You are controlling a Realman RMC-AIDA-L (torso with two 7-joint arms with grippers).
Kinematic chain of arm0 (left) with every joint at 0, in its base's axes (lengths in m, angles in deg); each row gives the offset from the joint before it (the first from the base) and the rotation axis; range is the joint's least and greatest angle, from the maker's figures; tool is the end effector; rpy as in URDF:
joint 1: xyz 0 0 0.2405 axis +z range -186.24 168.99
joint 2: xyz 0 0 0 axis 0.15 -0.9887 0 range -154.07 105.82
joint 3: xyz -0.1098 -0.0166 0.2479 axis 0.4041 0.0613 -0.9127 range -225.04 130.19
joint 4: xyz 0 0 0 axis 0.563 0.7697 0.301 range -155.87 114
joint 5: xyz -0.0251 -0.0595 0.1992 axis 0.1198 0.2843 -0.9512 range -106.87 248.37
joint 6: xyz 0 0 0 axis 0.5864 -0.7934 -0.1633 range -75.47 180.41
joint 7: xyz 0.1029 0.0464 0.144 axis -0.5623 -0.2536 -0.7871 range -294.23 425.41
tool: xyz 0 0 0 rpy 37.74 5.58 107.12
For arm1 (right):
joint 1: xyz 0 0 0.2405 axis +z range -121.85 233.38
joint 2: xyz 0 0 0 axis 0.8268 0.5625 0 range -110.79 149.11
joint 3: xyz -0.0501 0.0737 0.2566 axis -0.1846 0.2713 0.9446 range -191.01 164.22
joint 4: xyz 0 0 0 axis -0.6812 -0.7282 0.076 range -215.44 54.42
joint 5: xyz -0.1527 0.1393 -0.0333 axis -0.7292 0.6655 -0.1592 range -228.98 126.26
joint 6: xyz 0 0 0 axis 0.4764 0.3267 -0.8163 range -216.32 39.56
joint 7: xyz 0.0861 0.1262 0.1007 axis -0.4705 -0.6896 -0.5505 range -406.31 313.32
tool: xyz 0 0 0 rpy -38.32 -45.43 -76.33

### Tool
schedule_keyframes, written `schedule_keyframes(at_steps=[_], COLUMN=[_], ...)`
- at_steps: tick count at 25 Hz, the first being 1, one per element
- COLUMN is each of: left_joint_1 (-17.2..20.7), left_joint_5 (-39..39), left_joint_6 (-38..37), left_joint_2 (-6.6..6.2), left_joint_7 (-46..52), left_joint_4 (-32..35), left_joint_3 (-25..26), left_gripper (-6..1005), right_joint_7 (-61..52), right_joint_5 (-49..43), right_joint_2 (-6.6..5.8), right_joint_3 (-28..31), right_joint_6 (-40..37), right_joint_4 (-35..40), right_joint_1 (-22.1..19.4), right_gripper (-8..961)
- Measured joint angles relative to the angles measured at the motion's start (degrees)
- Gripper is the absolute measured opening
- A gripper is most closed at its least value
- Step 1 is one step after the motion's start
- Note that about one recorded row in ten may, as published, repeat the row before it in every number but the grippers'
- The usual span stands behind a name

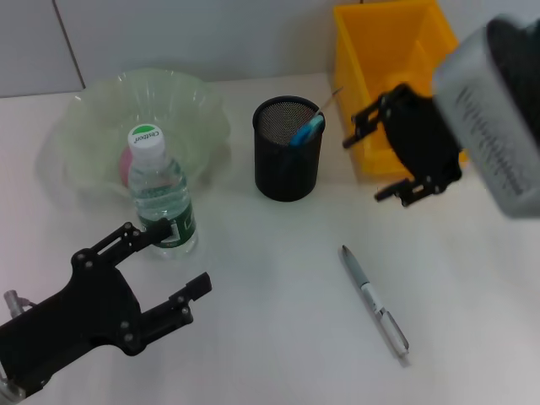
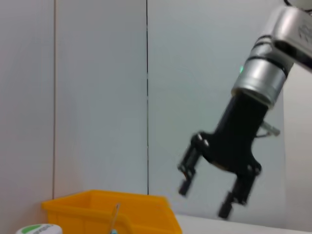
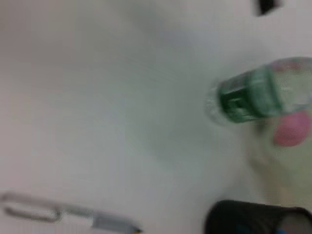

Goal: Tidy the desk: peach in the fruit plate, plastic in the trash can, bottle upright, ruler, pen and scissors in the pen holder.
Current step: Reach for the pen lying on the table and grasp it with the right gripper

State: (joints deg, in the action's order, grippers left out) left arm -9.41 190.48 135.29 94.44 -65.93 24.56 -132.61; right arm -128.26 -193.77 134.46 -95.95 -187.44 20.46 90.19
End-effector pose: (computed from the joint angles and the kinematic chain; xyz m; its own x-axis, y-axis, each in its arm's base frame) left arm -0.2559 0.2447 -0.0577 0.6943 -0.0191 0.7194 0.3456 -0.8680 -0.3566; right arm 0.1299 0.3522 0.0042 0.6284 0.6186 0.4716 0.6980 -0.7161 0.0092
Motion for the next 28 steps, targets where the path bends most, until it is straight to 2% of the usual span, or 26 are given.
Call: schedule_keyframes(at_steps=[1,3,4,5,10,17,18,19,21,23,24,26,28], left_joint_1=[0.1,0.1,0.1,0.2,0.2,-0.3,-0.3,-0.3,-0.2,-0.3,-0.3,-0.3,-0.2], left_joint_5=[0.2,0.2,0.2,0.8,1.1,1.1,1.2,1.2,1.7,2.5,2.5,2.7,3.2], left_joint_6=[0.1,0.1,0.1,0.1,0.1,0.3,0.3,0.3,0.3,0.3,0.3,0.3,0.3], left_joint_2=[0.0,0.0,0.0,0.0,0.0,0.03,0.1,0.1,0.17,0.17,0.17,0.18,0.17], left_joint_7=[0.0,0.0,0.0,0.0,0.0,-0.1,-0.1,-0.1,-0.1,-0.1,-0.1,-0.1,-0.1], left_joint_4=[0.0,0.0,0.0,-0.2,-0.8,-1.8,-1.8,-1.8,-2.2,-3.0,-3.0,-3.1,-3.9], left_joint_3=[0.0,0.0,0.0,0.1,0.1,0.1,0.1,0.1,0.1,-0.2,-0.2,-0.3,-0.4], left_gripper=[785,785,785,785,785,785,785,785,785,785,785,785,784], right_joint_7=[0.0,0.0,0.0,-0.2,0.1,6.5,9.4,9.4,12.3,17.2,17.2,21.4,23.8], right_joint_5=[0.0,-0.2,-0.2,0.0,0.8,0.4,-0.5,-0.5,-1.7,-3.5,-3.5,-3.6,-3.1], right_joint_2=[0.0,-1.34,-1.34,-2.13,-2.61,-1.02,-0.04,-0.04,1.07,2.82,2.82,3.67,3.79], right_joint_3=[0.0,-5.1,-5.1,-7.5,-8.7,-8.6,-8.3,-8.3,-7.8,-7.0,-7.0,-6.6,-6.6], right_joint_6=[0.0,-0.7,-0.7,-1.4,-4.2,-7.1,-7.3,-7.3,-7.4,-7.3,-7.3,-6.8,-6.3], right_joint_4=[0.0,-1.6,-1.6,-2.0,-2.0,-1.7,-1.6,-1.6,-1.8,-2.6,-2.6,-2.5,-2.2], right_joint_1=[0.0,0.9,0.9,1.6,2.5,3.1,3.0,3.0,2.5,1.1,1.1,-0.9,-2.2], right_gripper=[668,667,667,667,667,667,667,668,668,668,668,668,668])
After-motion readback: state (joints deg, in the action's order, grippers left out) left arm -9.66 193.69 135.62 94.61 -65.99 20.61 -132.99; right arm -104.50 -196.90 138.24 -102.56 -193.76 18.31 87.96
